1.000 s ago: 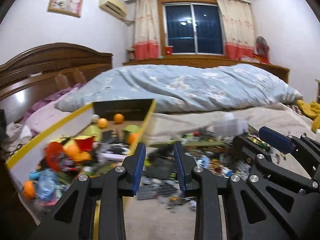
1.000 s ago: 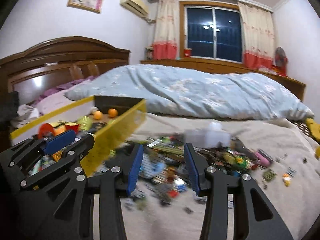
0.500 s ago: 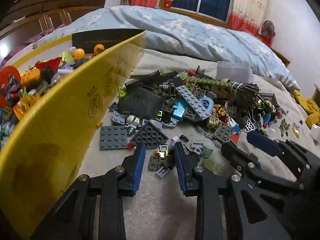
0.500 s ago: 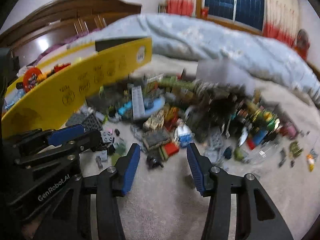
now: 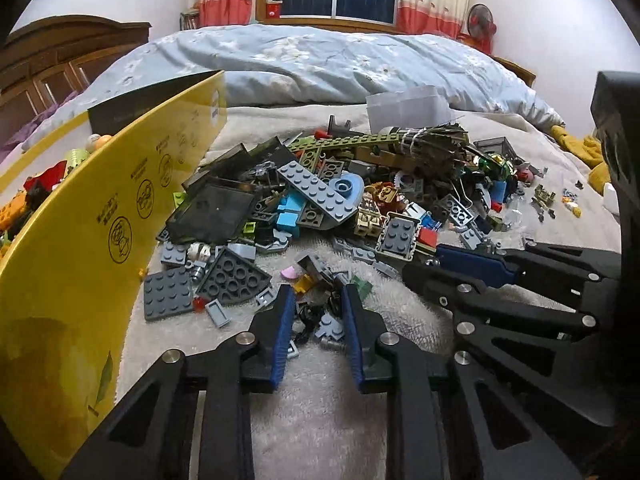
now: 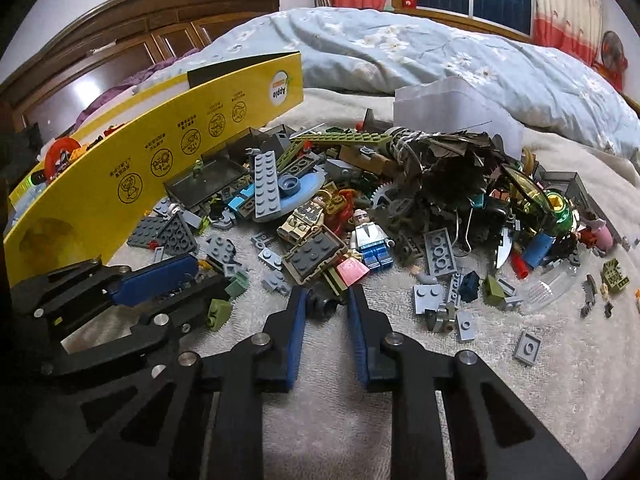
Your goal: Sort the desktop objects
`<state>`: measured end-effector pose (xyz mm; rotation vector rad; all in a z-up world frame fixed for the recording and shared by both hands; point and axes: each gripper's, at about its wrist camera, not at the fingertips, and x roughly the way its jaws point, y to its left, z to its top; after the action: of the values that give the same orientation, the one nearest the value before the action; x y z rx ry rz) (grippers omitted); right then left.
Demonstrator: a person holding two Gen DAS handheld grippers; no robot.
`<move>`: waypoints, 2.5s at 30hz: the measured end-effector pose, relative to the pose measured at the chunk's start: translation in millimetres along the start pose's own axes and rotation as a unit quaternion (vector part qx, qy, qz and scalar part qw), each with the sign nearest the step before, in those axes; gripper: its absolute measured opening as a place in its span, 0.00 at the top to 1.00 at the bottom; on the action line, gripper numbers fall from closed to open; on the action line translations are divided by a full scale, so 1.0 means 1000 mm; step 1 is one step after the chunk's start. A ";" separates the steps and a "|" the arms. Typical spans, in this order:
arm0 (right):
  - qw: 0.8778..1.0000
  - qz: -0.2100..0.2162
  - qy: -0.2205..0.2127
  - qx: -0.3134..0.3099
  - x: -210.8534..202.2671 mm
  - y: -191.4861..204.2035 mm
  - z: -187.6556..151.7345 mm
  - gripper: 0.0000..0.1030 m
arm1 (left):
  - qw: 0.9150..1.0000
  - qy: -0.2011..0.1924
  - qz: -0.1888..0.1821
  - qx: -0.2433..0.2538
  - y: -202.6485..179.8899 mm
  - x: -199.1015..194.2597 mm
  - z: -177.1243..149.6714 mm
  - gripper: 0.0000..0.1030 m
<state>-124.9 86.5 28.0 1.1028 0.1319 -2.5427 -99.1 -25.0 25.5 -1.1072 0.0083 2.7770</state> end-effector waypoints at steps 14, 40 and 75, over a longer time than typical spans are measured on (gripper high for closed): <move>0.997 0.036 -0.064 0.017 -0.021 -0.002 0.001 0.81 | 0.998 -0.058 0.002 0.018 -0.005 -0.022 -0.006 0.90; 0.995 0.043 -0.051 -0.068 -0.071 -0.005 -0.082 0.33 | 0.988 -0.016 -0.096 0.120 -0.014 -0.055 -0.068 0.72; 0.997 0.046 -0.034 -0.051 -0.055 -0.004 -0.069 0.66 | 0.989 -0.057 -0.037 0.135 -0.034 -0.078 -0.100 0.74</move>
<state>-44.4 121.9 20.5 0.9594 0.1867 -2.4600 30.1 -8.7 8.2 -0.8627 0.3126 2.6677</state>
